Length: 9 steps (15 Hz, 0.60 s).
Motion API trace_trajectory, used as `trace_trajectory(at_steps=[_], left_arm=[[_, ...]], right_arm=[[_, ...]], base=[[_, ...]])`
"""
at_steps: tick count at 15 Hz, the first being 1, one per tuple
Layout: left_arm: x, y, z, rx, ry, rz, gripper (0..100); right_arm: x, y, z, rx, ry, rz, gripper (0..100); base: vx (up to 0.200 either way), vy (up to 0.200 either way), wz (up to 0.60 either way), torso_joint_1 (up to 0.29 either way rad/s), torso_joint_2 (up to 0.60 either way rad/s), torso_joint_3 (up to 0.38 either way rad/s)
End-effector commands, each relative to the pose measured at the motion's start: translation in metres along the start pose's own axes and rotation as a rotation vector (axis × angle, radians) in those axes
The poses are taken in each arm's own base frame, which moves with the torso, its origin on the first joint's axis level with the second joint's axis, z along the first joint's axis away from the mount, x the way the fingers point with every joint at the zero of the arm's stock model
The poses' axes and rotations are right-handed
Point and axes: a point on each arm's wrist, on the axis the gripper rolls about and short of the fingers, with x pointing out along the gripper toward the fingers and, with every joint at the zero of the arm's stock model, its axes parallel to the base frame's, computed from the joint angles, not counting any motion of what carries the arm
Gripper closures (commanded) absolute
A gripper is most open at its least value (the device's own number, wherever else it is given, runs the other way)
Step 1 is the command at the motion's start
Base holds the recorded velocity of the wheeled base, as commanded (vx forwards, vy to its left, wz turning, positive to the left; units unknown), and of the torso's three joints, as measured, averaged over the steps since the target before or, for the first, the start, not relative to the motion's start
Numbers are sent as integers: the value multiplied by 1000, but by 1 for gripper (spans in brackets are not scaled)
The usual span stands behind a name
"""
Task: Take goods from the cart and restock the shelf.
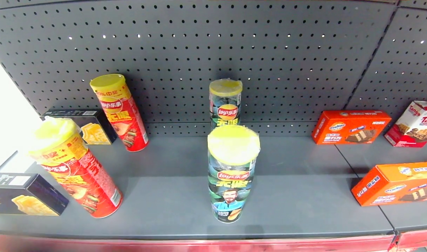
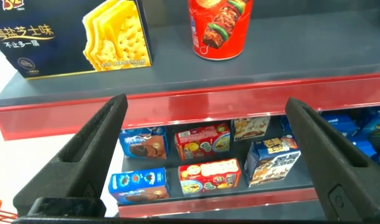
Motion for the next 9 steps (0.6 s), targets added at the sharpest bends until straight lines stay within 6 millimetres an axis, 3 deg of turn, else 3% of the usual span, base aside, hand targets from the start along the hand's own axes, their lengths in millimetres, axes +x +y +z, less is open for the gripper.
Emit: trace_trajectory(at_steps=[1,9], left_arm=[[0,0,0,-3,1,-3,0],[0,0,0,-6,1,-3,0]], right_arm=[[0,0,0,-1,1,0,0],[0,0,0,-2,1,-1,0]], base=[[0,0,0,0,0,0],[0,0,0,0,0,0]])
